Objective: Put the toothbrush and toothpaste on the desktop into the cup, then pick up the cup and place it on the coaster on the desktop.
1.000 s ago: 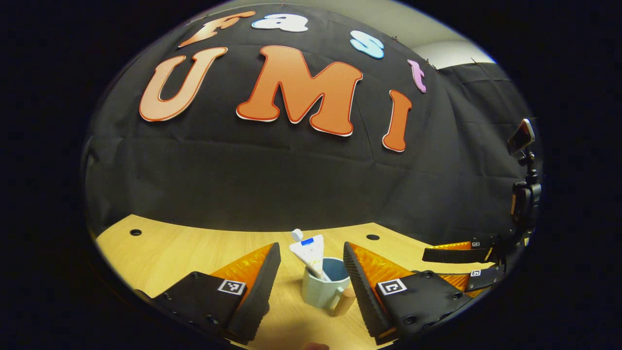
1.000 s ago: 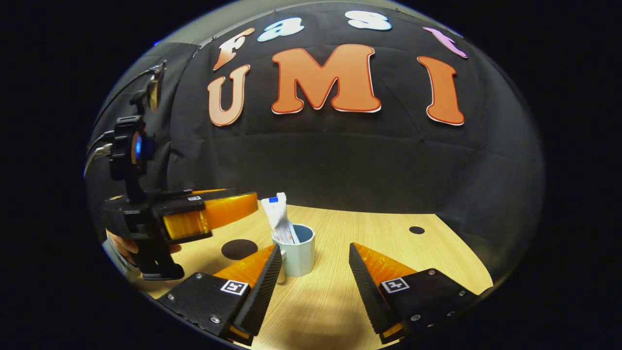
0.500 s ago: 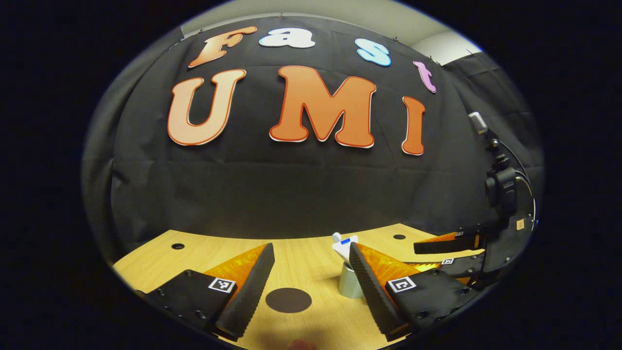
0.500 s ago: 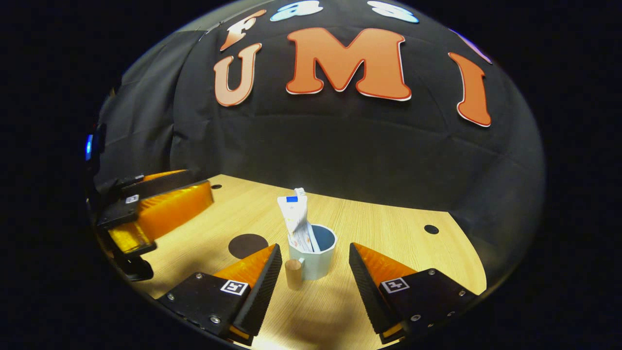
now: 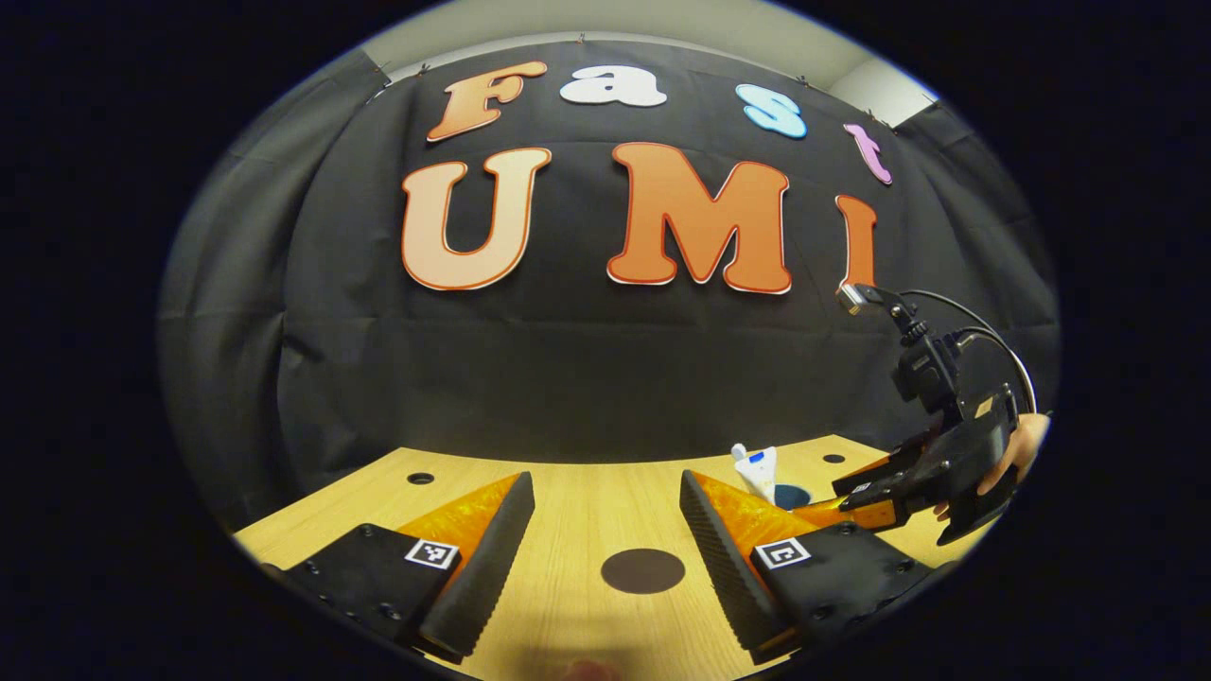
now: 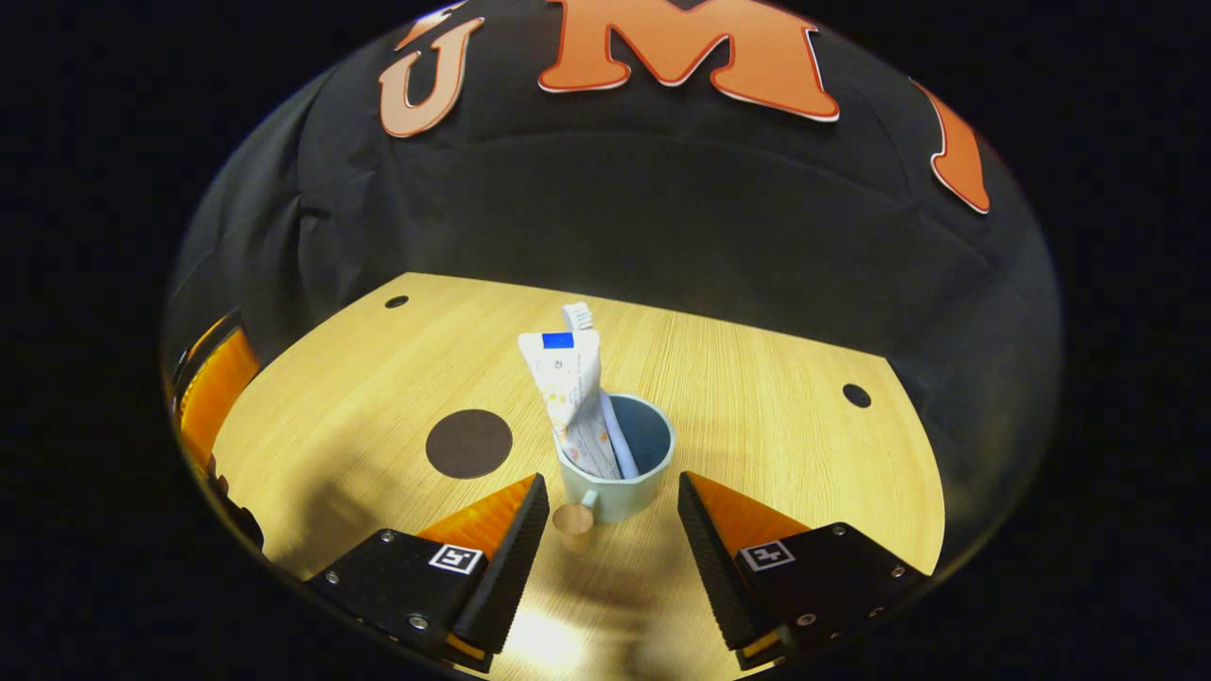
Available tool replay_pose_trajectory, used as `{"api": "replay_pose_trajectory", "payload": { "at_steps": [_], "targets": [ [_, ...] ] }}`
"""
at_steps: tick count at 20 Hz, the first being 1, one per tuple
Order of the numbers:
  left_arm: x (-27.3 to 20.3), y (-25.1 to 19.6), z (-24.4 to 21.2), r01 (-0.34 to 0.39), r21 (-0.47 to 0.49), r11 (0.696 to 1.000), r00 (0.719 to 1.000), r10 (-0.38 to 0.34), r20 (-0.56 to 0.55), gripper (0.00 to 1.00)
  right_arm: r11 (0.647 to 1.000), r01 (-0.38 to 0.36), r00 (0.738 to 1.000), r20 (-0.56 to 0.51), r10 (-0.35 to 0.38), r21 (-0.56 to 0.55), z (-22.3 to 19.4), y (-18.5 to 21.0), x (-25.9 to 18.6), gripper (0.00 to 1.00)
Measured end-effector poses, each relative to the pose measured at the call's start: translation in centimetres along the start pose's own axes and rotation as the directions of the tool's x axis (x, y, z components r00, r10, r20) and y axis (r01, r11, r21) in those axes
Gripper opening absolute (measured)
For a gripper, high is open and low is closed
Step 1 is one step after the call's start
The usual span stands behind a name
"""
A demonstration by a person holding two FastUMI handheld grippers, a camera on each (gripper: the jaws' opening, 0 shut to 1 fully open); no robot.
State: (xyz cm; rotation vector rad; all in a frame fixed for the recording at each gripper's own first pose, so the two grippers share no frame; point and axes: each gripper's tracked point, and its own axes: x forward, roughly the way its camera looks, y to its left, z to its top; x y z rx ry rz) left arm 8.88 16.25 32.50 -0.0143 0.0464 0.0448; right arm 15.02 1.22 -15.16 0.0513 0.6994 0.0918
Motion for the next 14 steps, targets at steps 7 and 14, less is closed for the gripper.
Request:
{"api": "replay_pose_trajectory", "payload": {
  "at_steps": [7, 14],
  "targets": [
    [-0.8, 1.3, 0.2, -0.013, 0.003, 1.000, 1.000, 0.013, 0.017, 0.99, 0.998, 0.003, 0.976, -0.217, 0.011, 0.065, -2.0, 0.6, 3.2, 0.75],
    [-1.1, 1.3, 0.0, 0.001, -0.020, 1.000, 1.000, -0.001, 0.011, 0.98, 0.999, 0.035, 0.947, -0.320, -0.025, 0.025, -3.6, 0.8, 4.1, 0.57]
  ]
}}
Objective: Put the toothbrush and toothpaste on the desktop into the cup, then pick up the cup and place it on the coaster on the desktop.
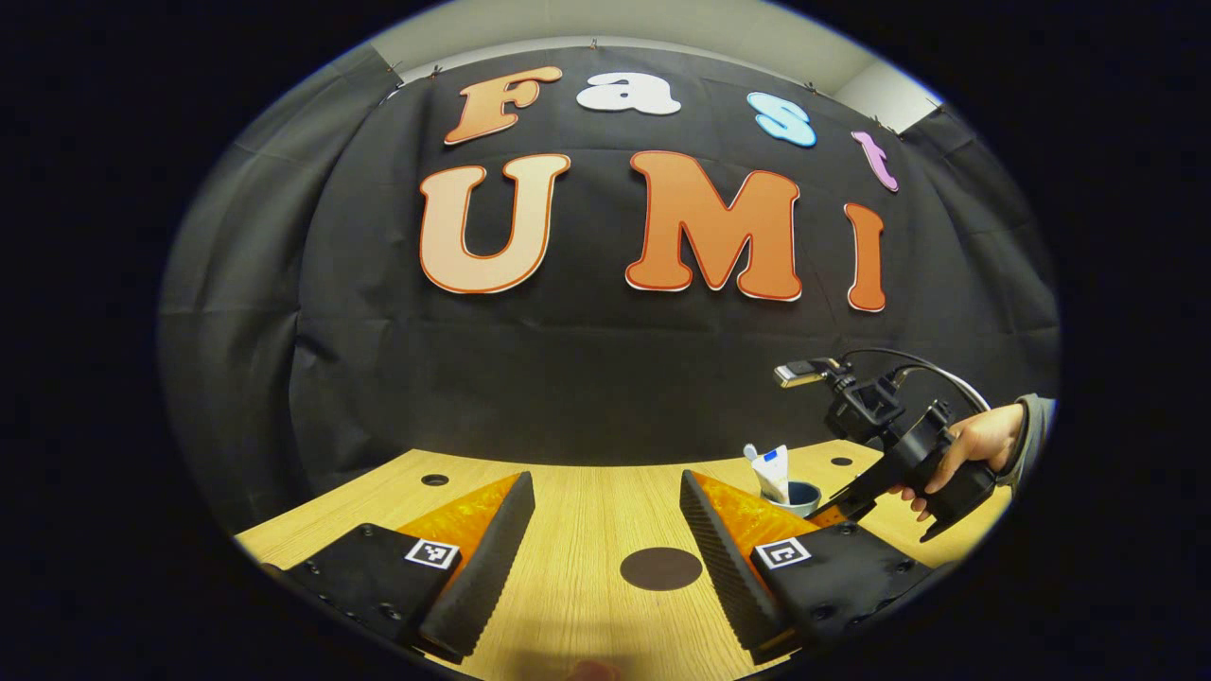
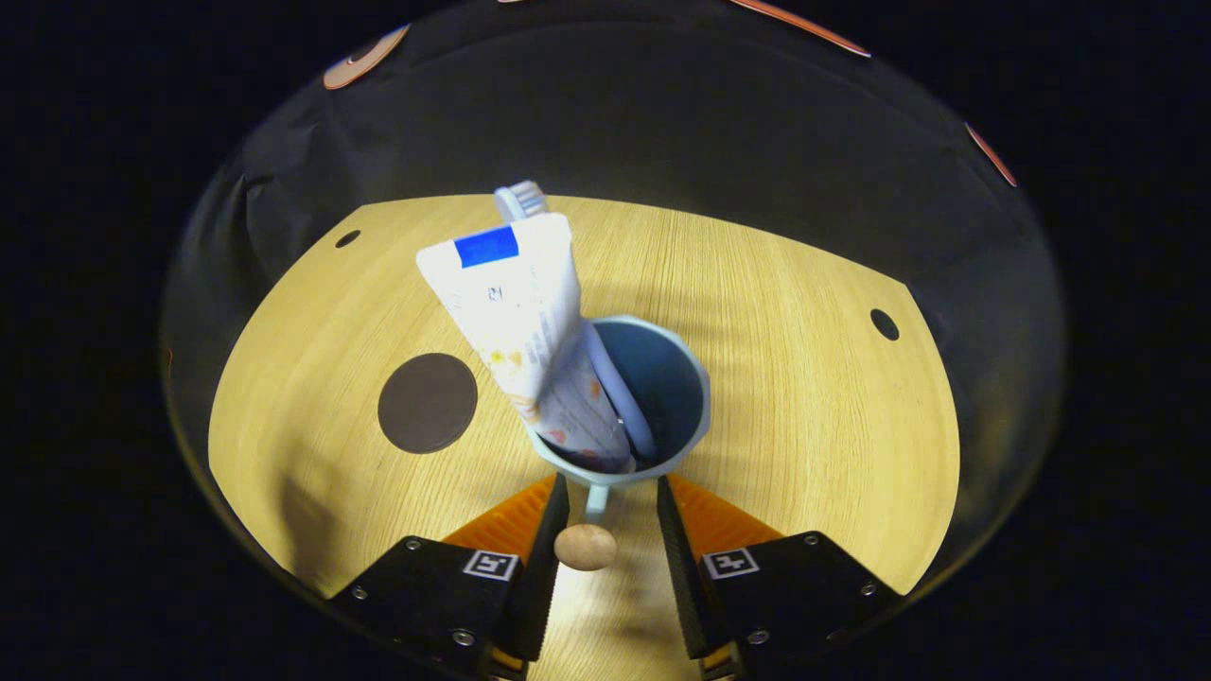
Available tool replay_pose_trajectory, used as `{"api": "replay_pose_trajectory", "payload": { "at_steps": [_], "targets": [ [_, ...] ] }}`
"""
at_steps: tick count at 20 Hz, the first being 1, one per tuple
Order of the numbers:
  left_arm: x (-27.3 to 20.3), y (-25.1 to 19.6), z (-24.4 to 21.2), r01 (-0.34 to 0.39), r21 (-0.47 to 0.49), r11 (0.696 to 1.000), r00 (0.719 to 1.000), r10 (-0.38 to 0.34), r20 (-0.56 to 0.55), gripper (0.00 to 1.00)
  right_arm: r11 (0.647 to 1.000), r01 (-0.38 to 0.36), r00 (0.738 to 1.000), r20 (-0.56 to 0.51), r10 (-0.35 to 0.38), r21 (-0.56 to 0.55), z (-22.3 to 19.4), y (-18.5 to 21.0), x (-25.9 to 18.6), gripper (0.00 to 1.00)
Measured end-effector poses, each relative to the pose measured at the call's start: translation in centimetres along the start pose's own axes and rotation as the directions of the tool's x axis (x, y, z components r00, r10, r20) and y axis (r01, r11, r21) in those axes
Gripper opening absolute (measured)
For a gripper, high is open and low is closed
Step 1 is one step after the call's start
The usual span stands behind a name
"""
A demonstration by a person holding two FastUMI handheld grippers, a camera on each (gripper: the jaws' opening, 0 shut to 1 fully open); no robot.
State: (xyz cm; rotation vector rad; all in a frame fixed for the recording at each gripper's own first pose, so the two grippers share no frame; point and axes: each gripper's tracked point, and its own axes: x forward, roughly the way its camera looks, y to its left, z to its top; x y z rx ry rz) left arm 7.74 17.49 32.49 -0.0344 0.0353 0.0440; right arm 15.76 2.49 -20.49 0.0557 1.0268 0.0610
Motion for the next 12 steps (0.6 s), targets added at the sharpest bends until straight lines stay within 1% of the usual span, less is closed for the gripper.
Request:
{"api": "replay_pose_trajectory", "payload": {
  "at_steps": [1, 2, 3, 4, 6, 9, 12],
  "targets": [
    [-0.1, 0.1, 0.0, 0.000, -0.001, 1.000, 1.000, 0.000, 0.002, 0.98, 1.000, -0.001, 1.000, 0.001, 0.001, -0.001, 0.1, 0.1, 0.1, 0.53],
    [-0.1, 0.0, 0.1, 0.000, -0.004, 1.000, 1.000, 0.000, 0.004, 0.98, 1.000, -0.003, 1.000, 0.002, 0.003, -0.001, 0.1, 0.2, 0.3, 0.43],
    [-0.1, 0.0, 0.0, 0.000, -0.007, 1.000, 1.000, 0.000, 0.005, 0.98, 1.000, -0.010, 1.000, -0.008, 0.010, 0.007, -0.1, 0.5, 0.4, 0.42],
    [-0.1, 0.0, -0.2, 0.000, -0.013, 1.000, 1.000, 0.000, 0.001, 0.98, 1.000, -0.019, 1.000, -0.001, 0.019, 0.018, 0.1, 0.7, 0.4, 0.30],
    [-0.1, 0.1, -0.9, -0.004, -0.024, 1.000, 1.000, 0.004, -0.018, 0.98, 0.999, -0.027, 1.000, 0.017, 0.026, 0.035, 0.5, 0.7, 0.5, 0.27],
    [-0.6, 0.5, -1.8, -0.023, -0.013, 1.000, 0.999, 0.023, -0.031, 0.98, 0.999, -0.022, 0.999, 0.034, 0.021, 0.031, 0.7, 0.6, 0.8, 0.24],
    [-1.4, 0.4, -2.3, -0.021, -0.013, 1.000, 0.999, 0.021, -0.040, 0.98, 0.999, -0.036, 0.999, 0.038, 0.035, 0.035, 0.8, 0.7, 0.8, 0.22]
  ]
}}
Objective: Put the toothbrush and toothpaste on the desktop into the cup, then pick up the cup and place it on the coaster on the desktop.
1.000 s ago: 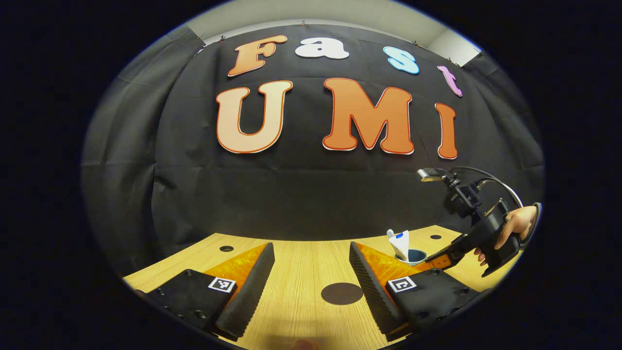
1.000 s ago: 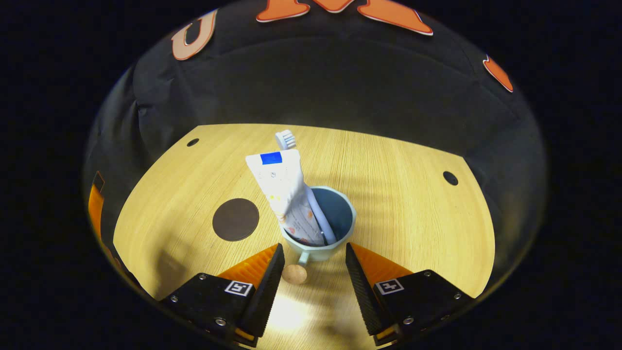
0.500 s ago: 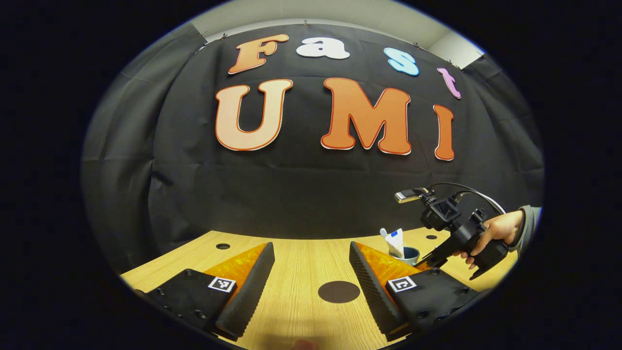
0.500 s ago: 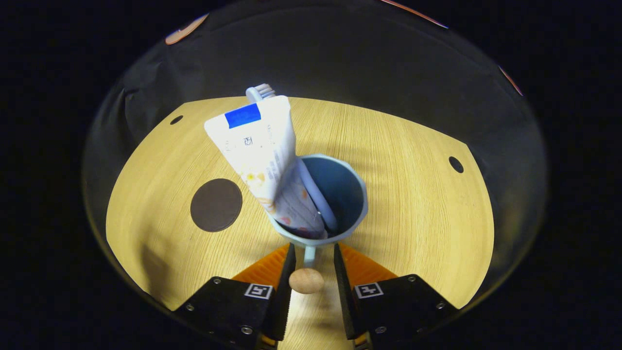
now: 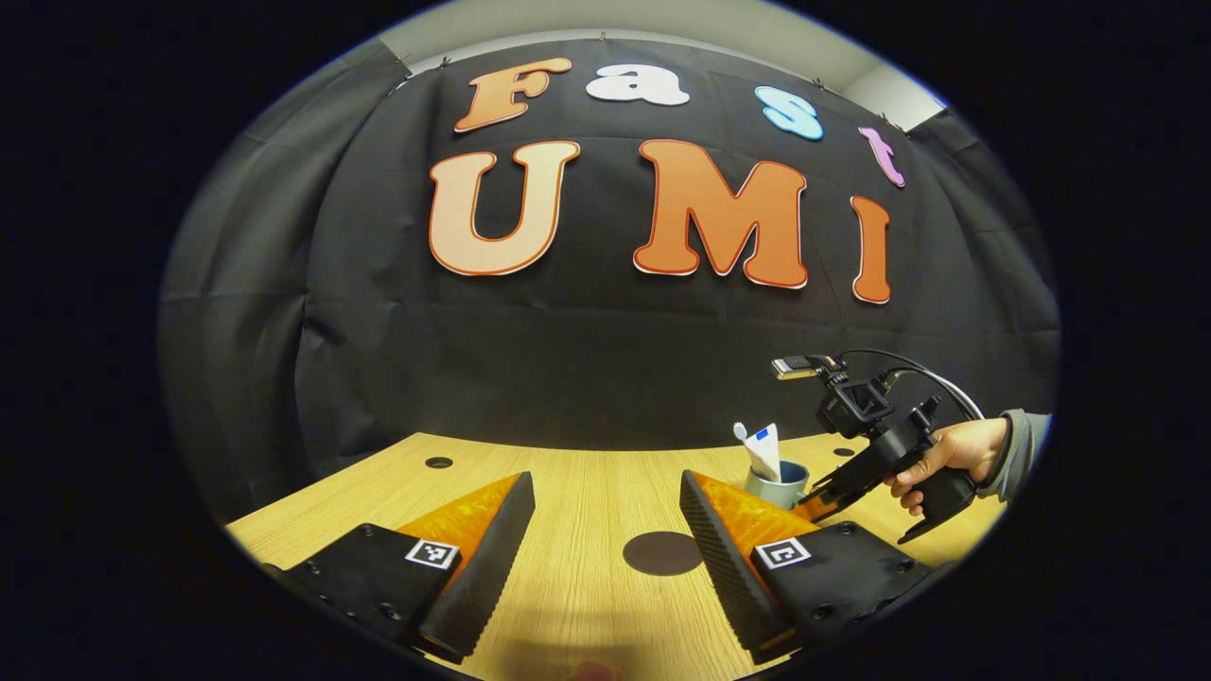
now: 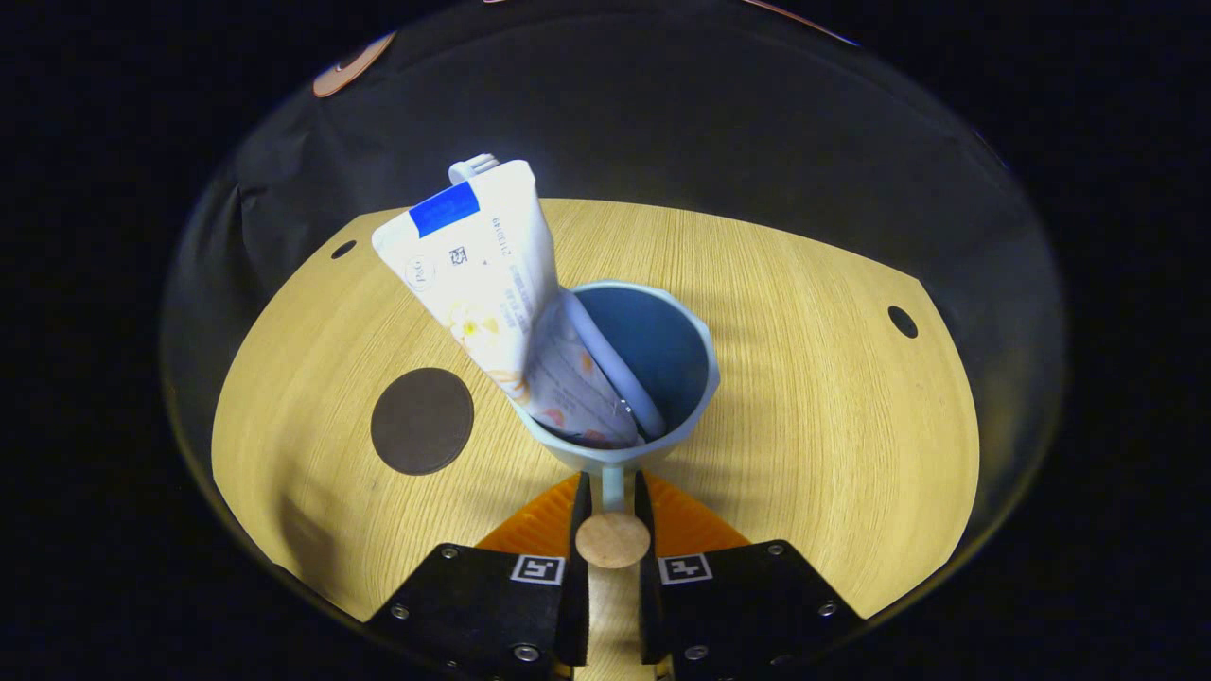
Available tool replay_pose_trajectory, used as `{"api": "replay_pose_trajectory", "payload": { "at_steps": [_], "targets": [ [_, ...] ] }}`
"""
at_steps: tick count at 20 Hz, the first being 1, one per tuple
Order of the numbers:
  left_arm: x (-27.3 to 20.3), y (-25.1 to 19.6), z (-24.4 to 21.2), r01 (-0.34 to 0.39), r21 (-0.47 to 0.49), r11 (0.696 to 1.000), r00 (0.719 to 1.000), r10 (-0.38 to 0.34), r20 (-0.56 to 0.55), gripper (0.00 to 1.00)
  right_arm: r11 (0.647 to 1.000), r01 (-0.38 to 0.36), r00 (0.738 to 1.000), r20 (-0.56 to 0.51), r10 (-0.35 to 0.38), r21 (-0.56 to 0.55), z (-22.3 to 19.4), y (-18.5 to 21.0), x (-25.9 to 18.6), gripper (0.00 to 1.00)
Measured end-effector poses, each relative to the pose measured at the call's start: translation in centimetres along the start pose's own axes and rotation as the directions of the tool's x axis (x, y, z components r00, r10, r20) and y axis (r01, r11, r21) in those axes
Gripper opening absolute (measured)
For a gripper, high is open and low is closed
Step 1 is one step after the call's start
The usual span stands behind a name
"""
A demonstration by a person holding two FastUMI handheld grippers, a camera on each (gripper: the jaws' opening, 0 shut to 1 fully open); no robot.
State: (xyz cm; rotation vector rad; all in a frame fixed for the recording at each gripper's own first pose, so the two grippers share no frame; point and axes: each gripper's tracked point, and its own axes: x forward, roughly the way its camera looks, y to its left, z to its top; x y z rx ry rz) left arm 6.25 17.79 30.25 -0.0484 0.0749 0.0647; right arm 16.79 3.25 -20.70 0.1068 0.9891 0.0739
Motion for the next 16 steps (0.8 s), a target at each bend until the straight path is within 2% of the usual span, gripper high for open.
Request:
{"api": "replay_pose_trajectory", "payload": {
  "at_steps": [2, 3, 5, 13, 16],
  "targets": [
    [0.1, -0.1, -0.1, 0.000, 0.007, 1.000, 1.000, 0.000, -0.002, 0.98, 1.000, -0.023, 1.000, -0.001, 0.023, 0.001, 0.0, 0.3, 0.0, 0.22],
    [0.1, -0.2, -0.1, 0.000, 0.009, 1.000, 1.000, 0.000, -0.002, 0.98, 0.999, -0.033, 0.999, 0.001, 0.033, -0.004, 0.0, 0.3, 0.1, 0.17],
    [-0.1, -0.3, -0.2, 0.001, 0.011, 1.000, 1.000, -0.001, -0.003, 0.98, 0.999, -0.046, 0.999, 0.020, 0.046, -0.019, 0.4, 0.1, 0.2, 0.22],
    [-0.6, 0.2, -0.5, -0.009, 0.012, 1.000, 1.000, 0.009, -0.009, 0.98, 0.990, -0.118, 0.991, 0.057, 0.123, -0.082, 0.8, 0.5, 2.0, 0.21],
    [-0.9, 0.4, -0.6, -0.006, 0.014, 1.000, 1.000, 0.007, -0.012, 0.98, 0.986, -0.124, 0.989, 0.061, 0.131, -0.109, 1.0, 0.3, 2.0, 0.21]
  ]
}}
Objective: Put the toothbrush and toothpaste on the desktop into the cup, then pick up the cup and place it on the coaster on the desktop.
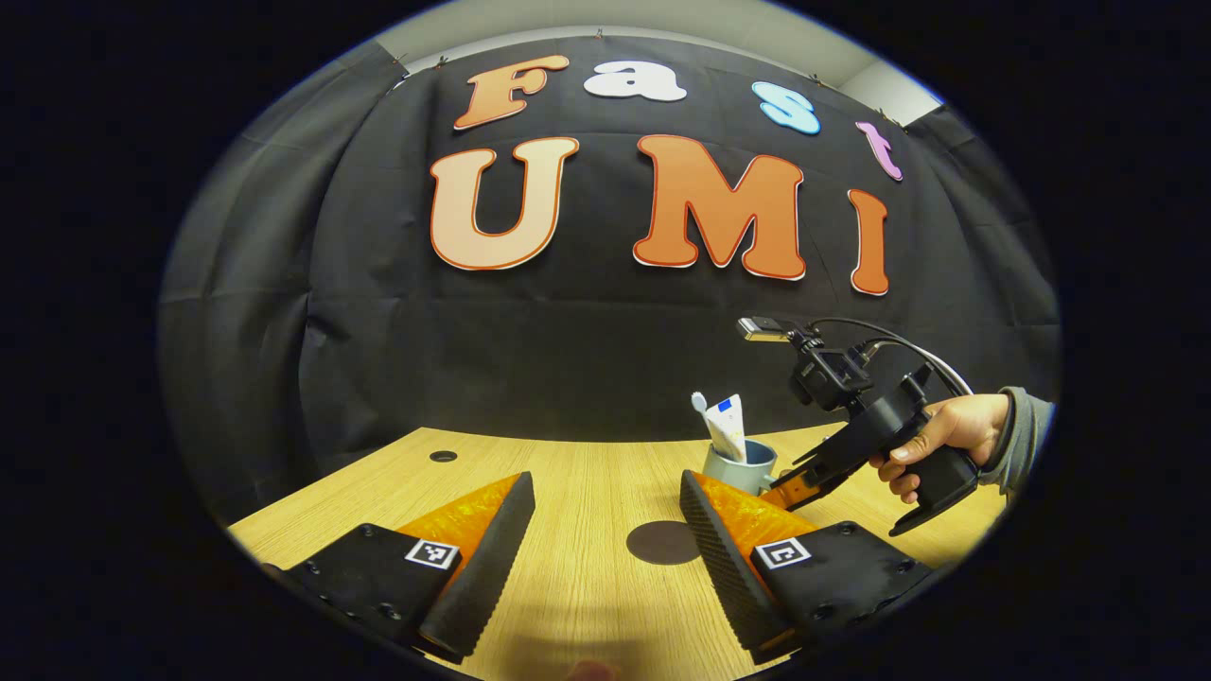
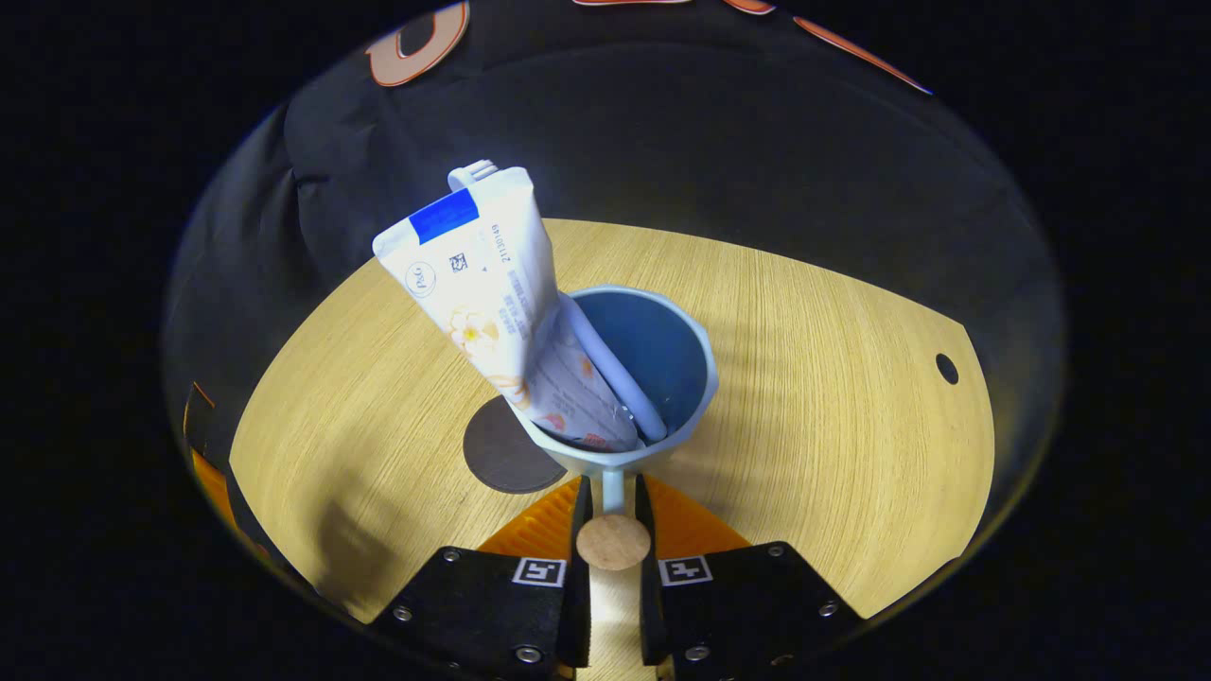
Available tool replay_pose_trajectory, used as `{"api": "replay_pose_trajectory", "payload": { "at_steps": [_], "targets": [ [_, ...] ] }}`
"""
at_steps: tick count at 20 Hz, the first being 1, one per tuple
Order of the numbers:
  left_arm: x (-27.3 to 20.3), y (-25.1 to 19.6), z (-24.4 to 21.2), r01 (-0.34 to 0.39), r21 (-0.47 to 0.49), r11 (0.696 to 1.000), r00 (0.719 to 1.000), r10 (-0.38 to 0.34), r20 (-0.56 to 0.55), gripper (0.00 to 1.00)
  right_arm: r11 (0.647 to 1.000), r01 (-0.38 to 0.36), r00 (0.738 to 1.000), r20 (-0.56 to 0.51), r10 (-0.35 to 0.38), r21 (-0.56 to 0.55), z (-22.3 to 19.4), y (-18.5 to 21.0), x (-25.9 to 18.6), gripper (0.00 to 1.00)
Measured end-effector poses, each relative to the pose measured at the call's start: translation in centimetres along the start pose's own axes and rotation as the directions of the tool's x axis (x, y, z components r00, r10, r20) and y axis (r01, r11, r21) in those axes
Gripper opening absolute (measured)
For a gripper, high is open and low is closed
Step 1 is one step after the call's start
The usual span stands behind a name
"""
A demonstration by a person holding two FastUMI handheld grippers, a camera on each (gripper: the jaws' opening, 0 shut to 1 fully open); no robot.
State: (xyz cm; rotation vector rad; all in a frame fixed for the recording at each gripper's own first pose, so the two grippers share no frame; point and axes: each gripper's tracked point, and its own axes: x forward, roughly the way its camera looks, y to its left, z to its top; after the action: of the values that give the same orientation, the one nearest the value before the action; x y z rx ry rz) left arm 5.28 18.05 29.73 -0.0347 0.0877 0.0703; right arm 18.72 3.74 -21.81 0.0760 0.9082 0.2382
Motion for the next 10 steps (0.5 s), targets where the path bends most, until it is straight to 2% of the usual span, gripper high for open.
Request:
{"api": "replay_pose_trajectory", "payload": {
  "at_steps": [10],
  "targets": [
    [-1.0, 0.8, -0.5, -0.015, 0.008, 1.000, 1.000, 0.015, -0.002, 0.98, 0.993, -0.074, 0.997, -0.014, 0.073, -0.091, 0.2, 0.5, 1.4, 0.21]
  ]
}}
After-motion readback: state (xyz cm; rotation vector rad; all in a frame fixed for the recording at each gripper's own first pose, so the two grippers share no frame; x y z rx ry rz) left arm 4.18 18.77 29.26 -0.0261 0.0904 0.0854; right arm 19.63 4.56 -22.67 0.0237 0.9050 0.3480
